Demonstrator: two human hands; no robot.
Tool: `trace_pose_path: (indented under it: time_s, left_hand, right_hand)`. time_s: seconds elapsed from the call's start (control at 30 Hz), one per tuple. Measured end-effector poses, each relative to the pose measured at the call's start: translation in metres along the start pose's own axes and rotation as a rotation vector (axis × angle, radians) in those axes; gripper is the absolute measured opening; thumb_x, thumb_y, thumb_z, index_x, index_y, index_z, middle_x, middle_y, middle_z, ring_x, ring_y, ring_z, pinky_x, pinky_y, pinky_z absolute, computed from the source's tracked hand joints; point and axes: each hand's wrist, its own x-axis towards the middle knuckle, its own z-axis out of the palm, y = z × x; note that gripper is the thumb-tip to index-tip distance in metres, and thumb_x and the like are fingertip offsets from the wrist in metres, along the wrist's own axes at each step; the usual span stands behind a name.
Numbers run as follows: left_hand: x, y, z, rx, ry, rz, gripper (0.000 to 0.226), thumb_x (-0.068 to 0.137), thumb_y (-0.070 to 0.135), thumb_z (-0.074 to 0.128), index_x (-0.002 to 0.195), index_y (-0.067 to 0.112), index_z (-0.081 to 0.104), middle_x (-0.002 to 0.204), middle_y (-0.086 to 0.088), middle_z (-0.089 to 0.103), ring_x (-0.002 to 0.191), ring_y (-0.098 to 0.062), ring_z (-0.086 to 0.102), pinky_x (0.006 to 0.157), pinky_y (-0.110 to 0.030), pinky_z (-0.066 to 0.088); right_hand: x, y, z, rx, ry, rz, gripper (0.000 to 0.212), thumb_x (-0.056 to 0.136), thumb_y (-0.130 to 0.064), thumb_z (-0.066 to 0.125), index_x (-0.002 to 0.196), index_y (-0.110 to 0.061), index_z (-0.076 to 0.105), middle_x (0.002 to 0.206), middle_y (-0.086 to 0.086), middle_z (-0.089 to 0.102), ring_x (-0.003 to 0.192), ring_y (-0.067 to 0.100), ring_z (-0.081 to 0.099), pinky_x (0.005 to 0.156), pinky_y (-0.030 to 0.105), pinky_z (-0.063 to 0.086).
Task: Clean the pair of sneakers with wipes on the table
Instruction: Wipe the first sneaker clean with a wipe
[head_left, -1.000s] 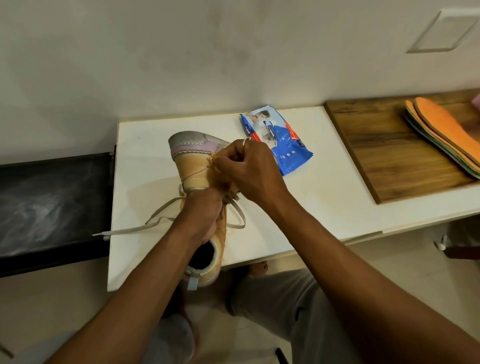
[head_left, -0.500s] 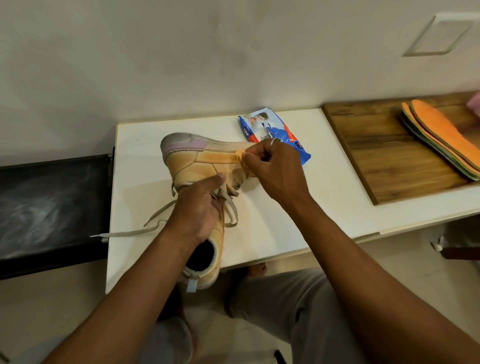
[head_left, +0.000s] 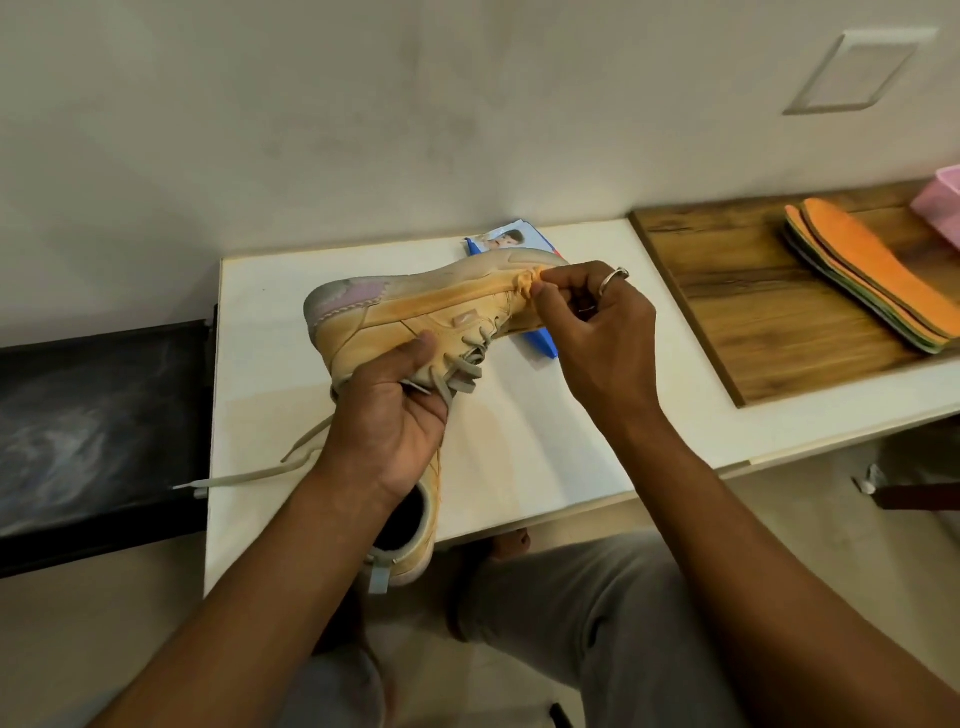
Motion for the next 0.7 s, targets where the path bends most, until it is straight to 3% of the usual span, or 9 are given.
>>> trace_pose_path:
  time_s: [0.07, 0.17, 0.33, 0.43, 0.5, 0.57, 0.63, 0.7]
  left_hand:
    - [0.002, 0.000, 0.000, 0.017, -0.006, 0.017, 0.042, 0.093, -0.006, 0.052, 0.134, 0.002, 0.058, 0.125, -0.014, 0.070, 0.111, -0.025, 0.071, 0.089, -0.032, 0.059]
    - [0.007, 0.001, -0.005, 0.050, -0.029, 0.048, 0.043, 0.094, -0.005, 0.050, 0.137, -0.002, 0.054, 0.131, -0.018, 0.066, 0.118, -0.030, 0.067, 0.100, -0.039, 0.054]
    - [0.011, 0.004, -0.017, 0.098, 0.050, 0.044, 0.053, 0.090, -0.003, 0.056, 0.142, -0.002, 0.051, 0.136, -0.019, 0.063, 0.124, -0.034, 0.062, 0.106, -0.045, 0.050]
    - [0.011, 0.001, -0.017, 0.144, 0.080, 0.045, 0.046, 0.090, -0.003, 0.057, 0.135, 0.001, 0.057, 0.123, -0.013, 0.071, 0.113, -0.028, 0.069, 0.094, -0.036, 0.058]
    - [0.012, 0.001, -0.017, 0.149, 0.079, 0.047, 0.044, 0.090, -0.004, 0.057, 0.134, 0.002, 0.059, 0.120, -0.012, 0.073, 0.111, -0.027, 0.070, 0.092, -0.035, 0.059]
    - [0.013, 0.002, -0.019, 0.134, 0.076, 0.053, 0.047, 0.091, -0.003, 0.058, 0.137, 0.001, 0.057, 0.128, -0.016, 0.068, 0.119, -0.031, 0.066, 0.104, -0.043, 0.052]
    - [0.016, 0.003, -0.021, 0.122, 0.079, 0.064, 0.048, 0.092, -0.003, 0.058, 0.140, 0.000, 0.055, 0.132, -0.018, 0.066, 0.122, -0.033, 0.064, 0.108, -0.046, 0.048]
    - [0.017, 0.004, -0.021, 0.111, 0.077, 0.069, 0.048, 0.094, -0.003, 0.056, 0.141, 0.000, 0.053, 0.133, -0.018, 0.065, 0.123, -0.032, 0.064, 0.106, -0.044, 0.050]
  right_hand:
    - [0.001, 0.002, 0.001, 0.008, 0.004, 0.014, 0.009, 0.089, -0.026, 0.070, 0.093, -0.017, 0.071, 0.078, 0.002, 0.069, 0.073, 0.019, 0.064, 0.069, 0.040, 0.055]
    - [0.001, 0.004, 0.004, 0.028, -0.011, 0.045, 0.010, 0.089, -0.026, 0.070, 0.093, -0.016, 0.071, 0.078, -0.001, 0.069, 0.072, 0.015, 0.064, 0.069, 0.033, 0.056]
    - [0.000, 0.014, 0.008, -0.052, -0.128, 0.116, 0.009, 0.087, -0.027, 0.072, 0.091, -0.019, 0.072, 0.077, -0.014, 0.067, 0.075, 0.001, 0.063, 0.065, 0.014, 0.051]
    - [0.001, 0.017, 0.005, -0.155, -0.199, 0.129, 0.009, 0.085, -0.024, 0.071, 0.080, -0.017, 0.071, 0.069, -0.012, 0.065, 0.067, 0.000, 0.060, 0.057, 0.014, 0.049]
    - [0.000, 0.018, 0.002, -0.269, -0.400, 0.172, 0.014, 0.083, -0.022, 0.069, 0.071, -0.014, 0.072, 0.064, -0.005, 0.067, 0.062, 0.007, 0.063, 0.059, 0.028, 0.055]
    - [-0.006, 0.016, 0.003, -0.372, -0.749, 0.290, 0.014, 0.081, -0.025, 0.072, 0.072, -0.015, 0.073, 0.063, -0.004, 0.069, 0.062, 0.010, 0.066, 0.065, 0.032, 0.057]
    - [-0.015, 0.015, 0.010, -0.406, -1.021, 0.385, 0.010, 0.081, -0.027, 0.075, 0.084, -0.017, 0.074, 0.073, -0.003, 0.073, 0.071, 0.013, 0.070, 0.075, 0.032, 0.058]
    - [-0.024, 0.014, 0.020, -0.387, -1.122, 0.434, 0.024, 0.082, -0.025, 0.076, 0.105, -0.022, 0.069, 0.086, 0.001, 0.073, 0.080, 0.019, 0.072, 0.083, 0.038, 0.060]
